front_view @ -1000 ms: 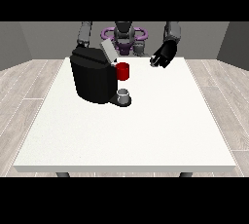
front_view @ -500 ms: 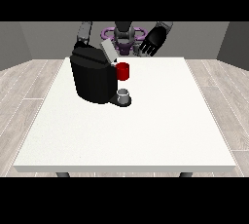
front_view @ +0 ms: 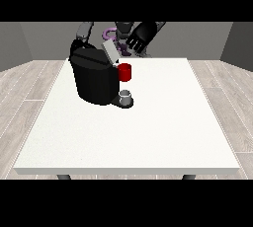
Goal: Insert the coffee pod into the coffee machine and close the lid
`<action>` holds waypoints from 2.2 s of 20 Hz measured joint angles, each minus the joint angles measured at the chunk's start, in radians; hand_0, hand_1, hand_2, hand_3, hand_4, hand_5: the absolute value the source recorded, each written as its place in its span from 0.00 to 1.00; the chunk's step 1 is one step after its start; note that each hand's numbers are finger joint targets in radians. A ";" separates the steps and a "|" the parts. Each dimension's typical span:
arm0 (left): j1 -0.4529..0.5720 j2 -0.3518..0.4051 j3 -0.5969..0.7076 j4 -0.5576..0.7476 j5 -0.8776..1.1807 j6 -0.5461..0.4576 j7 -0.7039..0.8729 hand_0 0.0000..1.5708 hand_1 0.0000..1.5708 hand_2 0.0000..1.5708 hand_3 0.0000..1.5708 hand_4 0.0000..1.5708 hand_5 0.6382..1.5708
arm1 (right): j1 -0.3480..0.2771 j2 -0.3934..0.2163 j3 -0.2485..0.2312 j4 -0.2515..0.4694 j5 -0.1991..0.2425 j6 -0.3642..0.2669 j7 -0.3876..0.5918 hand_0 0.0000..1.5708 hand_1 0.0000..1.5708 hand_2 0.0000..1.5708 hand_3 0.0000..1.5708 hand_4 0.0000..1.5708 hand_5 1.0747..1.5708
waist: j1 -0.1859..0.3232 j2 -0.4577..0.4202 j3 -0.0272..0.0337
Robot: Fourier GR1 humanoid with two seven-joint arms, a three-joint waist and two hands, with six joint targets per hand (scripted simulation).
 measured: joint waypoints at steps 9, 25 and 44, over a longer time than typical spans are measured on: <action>-0.085 0.063 0.029 0.041 -0.013 0.005 -0.010 0.78 0.78 0.82 0.79 0.31 1.00 | -0.079 -0.032 -0.033 -0.070 -0.011 0.007 0.050 0.00 0.00 0.00 0.00 0.12 1.00 | -0.048 0.092 0.0000; -0.131 0.044 0.024 0.068 -0.027 -0.007 -0.023 0.76 0.76 0.79 0.76 0.28 1.00 | -0.113 -0.071 -0.101 -0.030 -0.036 0.007 0.028 0.00 0.00 0.00 0.00 0.10 1.00 | -0.030 0.155 0.0004; -0.176 0.055 0.032 0.084 -0.050 0.030 -0.054 0.79 0.79 0.80 0.76 0.18 1.00 | -0.124 -0.059 -0.105 -0.011 -0.033 -0.013 0.008 0.00 0.00 0.00 0.00 0.00 1.00 | -0.037 0.178 0.0003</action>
